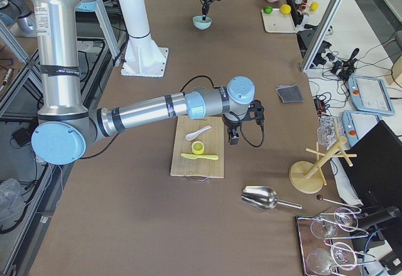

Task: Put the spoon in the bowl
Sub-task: 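Grip the bowl rim with the left gripper and drag it toward table center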

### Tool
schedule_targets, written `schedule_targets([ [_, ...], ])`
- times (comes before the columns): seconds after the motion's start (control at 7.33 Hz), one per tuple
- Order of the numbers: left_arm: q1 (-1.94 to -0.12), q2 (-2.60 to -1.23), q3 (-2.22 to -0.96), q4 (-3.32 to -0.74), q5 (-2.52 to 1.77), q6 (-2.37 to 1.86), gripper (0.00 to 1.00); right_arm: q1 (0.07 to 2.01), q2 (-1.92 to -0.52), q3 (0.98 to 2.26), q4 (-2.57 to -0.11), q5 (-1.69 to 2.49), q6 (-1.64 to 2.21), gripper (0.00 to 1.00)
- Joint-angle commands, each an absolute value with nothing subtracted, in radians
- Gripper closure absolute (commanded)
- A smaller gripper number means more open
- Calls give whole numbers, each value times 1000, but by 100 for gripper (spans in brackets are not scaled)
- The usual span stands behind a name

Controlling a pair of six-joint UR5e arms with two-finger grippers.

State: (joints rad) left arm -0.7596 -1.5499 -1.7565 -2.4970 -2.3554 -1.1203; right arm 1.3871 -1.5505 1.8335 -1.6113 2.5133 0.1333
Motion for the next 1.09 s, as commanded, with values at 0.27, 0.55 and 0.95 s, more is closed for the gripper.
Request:
schedule_targets([
  [0.27, -755, -1952, -1763, -2232, -2254, -1381, 100, 1289, -1545, 1887, -1611, 2485, 308, 0],
  [0.55, -669, -2077, -1726, -2085, -2103, -1379, 100, 1264, -1545, 1898, -1611, 2464, 333, 0],
  [0.95, -627, -2248, -1498, -2083, -1957, -1374, 100, 1243, -1545, 1904, -1611, 2462, 334, 0],
])
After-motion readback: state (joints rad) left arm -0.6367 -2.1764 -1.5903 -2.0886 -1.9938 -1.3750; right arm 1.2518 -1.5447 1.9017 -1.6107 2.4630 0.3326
